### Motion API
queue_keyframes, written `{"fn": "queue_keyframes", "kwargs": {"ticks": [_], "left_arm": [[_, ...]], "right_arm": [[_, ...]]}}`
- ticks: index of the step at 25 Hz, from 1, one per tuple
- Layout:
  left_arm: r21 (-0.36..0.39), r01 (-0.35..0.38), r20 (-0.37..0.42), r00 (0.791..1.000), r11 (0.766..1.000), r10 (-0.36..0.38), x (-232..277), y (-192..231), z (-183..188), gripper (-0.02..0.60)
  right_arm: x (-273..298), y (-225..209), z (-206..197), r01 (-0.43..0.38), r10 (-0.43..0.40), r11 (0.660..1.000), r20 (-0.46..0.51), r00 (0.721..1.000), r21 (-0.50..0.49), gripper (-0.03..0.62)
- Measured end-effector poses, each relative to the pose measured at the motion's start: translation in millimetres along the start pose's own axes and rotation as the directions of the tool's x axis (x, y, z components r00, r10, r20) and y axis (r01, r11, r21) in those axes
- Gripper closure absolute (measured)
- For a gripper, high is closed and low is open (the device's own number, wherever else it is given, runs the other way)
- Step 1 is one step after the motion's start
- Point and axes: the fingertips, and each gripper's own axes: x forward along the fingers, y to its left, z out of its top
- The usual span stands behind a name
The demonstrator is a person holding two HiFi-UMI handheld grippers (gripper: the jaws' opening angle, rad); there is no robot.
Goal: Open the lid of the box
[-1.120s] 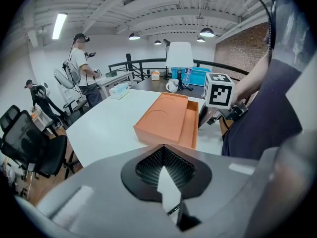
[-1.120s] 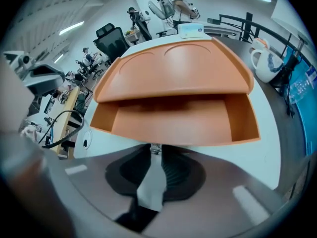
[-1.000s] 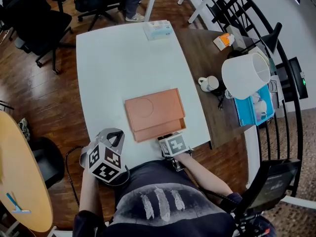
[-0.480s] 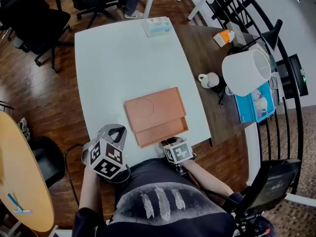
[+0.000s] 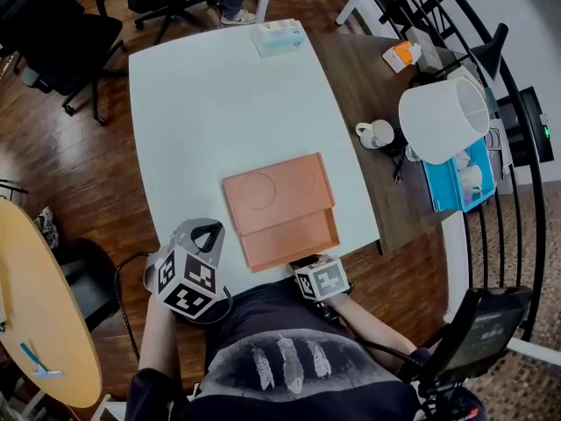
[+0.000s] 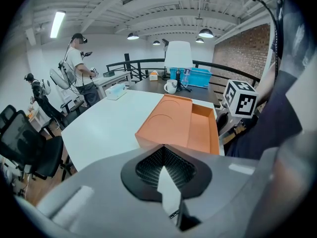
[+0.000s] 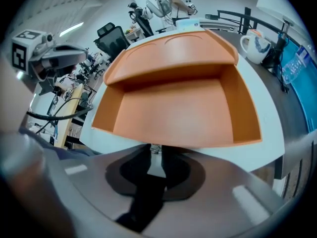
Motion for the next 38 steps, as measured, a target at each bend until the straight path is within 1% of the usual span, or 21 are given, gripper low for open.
{"fn": "queue_keyframes", "kwargs": {"ticks": [2,6,7,8,10,11,13,18,21,24,27,30,32,35,38], "left_arm": [[0.001,-0.001,-0.004,1.0,1.0,0.001,1.4,1.3,-0.3,0.565],[0.017,0.001,-0.029,1.0,1.0,-0.001,5.7,-2.0,0.0,0.565],[0.02,0.003,-0.03,1.0,1.0,-0.002,6.2,-4.7,2.2,0.565],[0.021,0.003,-0.03,1.0,1.0,-0.003,6.2,-7.3,4.5,0.565],[0.022,-0.006,-0.033,0.999,1.0,0.007,5.1,-11.0,8.2,0.565],[0.023,-0.015,-0.036,0.999,1.0,0.016,4.6,-12.2,10.0,0.565],[0.018,-0.035,-0.04,0.999,0.999,0.036,3.6,-15.5,14.1,0.565],[-0.02,-0.067,-0.05,0.997,0.998,0.066,0.1,-35.2,15.9,0.565],[-0.053,-0.093,-0.066,0.994,0.994,0.09,-0.7,-46.1,12.7,0.565],[-0.112,-0.071,-0.07,0.996,0.991,0.063,8.9,-54.3,16.6,0.565],[-0.163,-0.034,-0.089,0.996,0.986,0.02,32.5,-58.0,14.2,0.565],[-0.202,0.014,-0.074,0.997,0.979,-0.029,53.4,-58.9,19.2,0.565],[-0.193,0.032,-0.089,0.995,0.981,-0.05,68.9,-58.7,18.4,0.565],[-0.169,0.041,-0.15,0.987,0.985,-0.066,83.4,-57.1,8.4,0.565],[-0.168,0.052,-0.146,0.986,0.984,-0.077,88.5,-56.2,7.9,0.565]], "right_arm": [[2.6,2.7,-2.8,-0.023,0.023,1.0,0.01,1.0,0.006,0.525],[2.6,5.1,-6.2,-0.107,0.106,0.99,0.01,0.994,0.093,0.522],[1.1,4.2,-6.9,-0.112,0.112,0.991,0.002,0.994,0.075,0.522],[0.3,3.2,-8.1,-0.101,0.102,0.994,-0.009,0.995,0.031,0.522],[-2.9,1.4,-9.5,-0.061,0.06,0.996,-0.016,0.998,-0.067,0.525],[-5.3,0.2,-9.4,-0.047,0.047,0.994,-0.009,0.999,-0.094,0.526],[-7.4,-2.6,-11.1,-0.046,0.048,0.992,0.009,0.999,-0.118,0.526],[-3.2,-11.2,-18.5,-0.065,0.077,0.985,0.068,0.995,-0.157,0.526],[-7.6,-12.9,-25.2,-0.069,0.075,0.987,0.039,0.996,-0.147,0.526],[-13.5,-19.4,-29.5,-0.082,0.084,0.985,0.005,0.996,-0.155,0.526],[-11.3,-20.8,-32.7,-0.071,0.076,0.975,0.015,0.997,-0.21,0.528],[-10.6,-21.8,-32.4,-0.067,0.073,0.973,0.018,0.997,-0.219,0.528],[-10.9,-22.9,-35.4,-0.063,0.067,0.973,0.01,0.998,-0.221,0.528],[-10.4,-20.3,-38.3,-0.063,0.063,0.974,-0.004,0.998,-0.216,0.528],[-10.3,-17.8,-41.0,-0.07,0.071,0.979,-0.003,0.997,-0.193,0.528]]}}
